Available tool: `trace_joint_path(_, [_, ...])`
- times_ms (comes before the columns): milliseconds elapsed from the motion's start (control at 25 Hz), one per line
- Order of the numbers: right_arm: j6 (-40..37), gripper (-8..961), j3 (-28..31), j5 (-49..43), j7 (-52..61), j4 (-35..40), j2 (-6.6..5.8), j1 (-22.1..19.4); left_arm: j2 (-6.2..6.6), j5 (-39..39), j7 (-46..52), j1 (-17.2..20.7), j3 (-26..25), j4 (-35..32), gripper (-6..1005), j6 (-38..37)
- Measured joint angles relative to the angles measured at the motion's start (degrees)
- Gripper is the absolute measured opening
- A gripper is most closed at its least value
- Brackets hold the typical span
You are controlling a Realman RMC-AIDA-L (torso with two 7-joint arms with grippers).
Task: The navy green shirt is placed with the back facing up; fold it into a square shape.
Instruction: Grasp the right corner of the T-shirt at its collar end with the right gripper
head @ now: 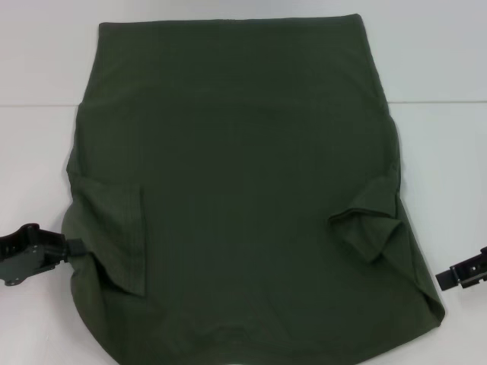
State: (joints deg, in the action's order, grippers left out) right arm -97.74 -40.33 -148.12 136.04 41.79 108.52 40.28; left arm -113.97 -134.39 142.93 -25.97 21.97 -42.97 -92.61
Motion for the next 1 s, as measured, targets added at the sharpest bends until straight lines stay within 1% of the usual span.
trace_joint_path(200, [1.9, 509, -1.9, -0.1, 0.2, 0.0, 0.84, -0.8, -0.16, 0.0, 0.1, 0.0, 0.0, 0.0, 76, 0.1])
trace_joint_path(520, [3.4, 502, -2.7, -0.2, 0.8, -0.3, 2.0, -1.0, -0.26, 0.0, 0.2, -0.2, 0.0, 0.0, 74, 0.1])
trace_joint_path(1000, [6.0, 491, -3.5, -2.4, 1.9, -1.5, 2.82, -0.4, -0.29, 0.0, 0.5, -0.2, 0.0, 0.0, 75, 0.0])
